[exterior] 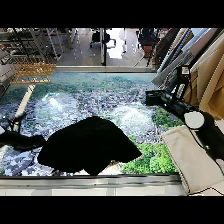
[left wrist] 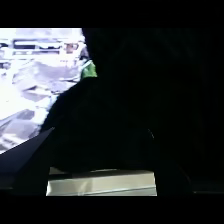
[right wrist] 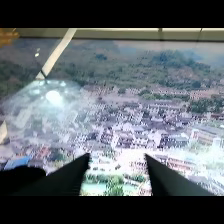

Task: Fold the clothes and pants, and hang the long-sleeved shirts on hangers.

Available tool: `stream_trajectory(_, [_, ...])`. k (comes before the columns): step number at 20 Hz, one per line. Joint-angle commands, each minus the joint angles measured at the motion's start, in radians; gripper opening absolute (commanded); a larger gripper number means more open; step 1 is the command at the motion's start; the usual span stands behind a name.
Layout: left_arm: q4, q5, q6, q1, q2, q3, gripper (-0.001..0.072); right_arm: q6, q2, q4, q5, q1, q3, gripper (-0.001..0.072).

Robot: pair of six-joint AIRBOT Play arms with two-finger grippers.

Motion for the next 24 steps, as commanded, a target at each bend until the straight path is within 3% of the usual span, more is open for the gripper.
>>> stream_trajectory(1, [-0.085,0.067,0.117,-0.001,-0.008,-0.116,0.0641,-0.008,0.043,-0.029,0.393,0.003,0.0,0.0604])
stream_trajectory(3, [-0.084,0.101,0.134,-0.002,-0.031,-0.125,0.0638,-0.101,0.005,0.013,0.666,0.038,-0.027,0.0601])
stream_trajectory(4, [-0.097,0.129,0.134,-0.002,-0.045,-0.125,0.0567,-0.127,-0.015,0.037,0.679,0.074,-0.064,0.0602])
stream_trajectory(5, [-0.115,0.149,0.134,-0.002,-0.056,-0.125,0.0369,-0.15,-0.039,0.035,0.609,0.127,-0.108,0.0603])
stream_trajectory(6, [-0.148,0.152,0.134,-0.002,-0.068,-0.125,0.0103,-0.151,-0.068,0.016,0.488,0.181,-0.145,0.0603])
stream_trajectory(7, [-0.182,0.152,0.134,-0.002,-0.078,-0.125,0.0026,-0.148,-0.11,-0.01,0.36,0.232,-0.167,0.0603])
stream_trajectory(8, [-0.216,0.151,0.134,-0.002,-0.08,-0.125,0.0024,-0.141,-0.173,-0.012,0.263,0.274,-0.165,0.0602])
stream_trajectory(10, [-0.257,0.131,0.135,-0.001,-0.071,-0.113,0.0024,-0.149,-0.312,0.006,0.227,0.33,-0.115,0.0599])
stream_trajectory(11, [-0.256,0.099,0.135,0.0,-0.059,-0.093,0.0024,-0.18,-0.372,0.005,0.279,0.349,-0.074,0.0501])
stream_trajectory(12, [-0.257,0.046,0.151,0.006,-0.039,-0.061,0.0023,-0.213,-0.406,-0.016,0.381,0.358,-0.028,0.0149])
stream_trajectory(13, [-0.256,-0.006,0.162,0.019,-0.012,-0.021,0.0024,-0.214,-0.411,-0.077,0.514,0.358,0.024,0.0037])
stream_trajectory(16, [-0.286,-0.158,0.163,0.122,0.112,0.159,0.0024,-0.107,-0.296,-0.39,0.907,0.358,0.207,0.0036])
stream_trajectory(19, [-0.491,-0.277,0.163,0.266,0.23,0.371,0.0025,-0.093,-0.091,-0.535,1.057,0.358,0.444,0.0034])
stream_trajectory(22, [-0.837,-0.294,0.164,0.403,0.334,0.539,0.0024,-0.068,0.077,-0.531,0.808,0.358,0.634,0.0035])
stream_trajectory(24, [-1.04,-0.269,0.164,0.451,0.373,0.601,0.0025,-0.097,0.148,-0.539,0.507,0.358,0.681,0.0035])
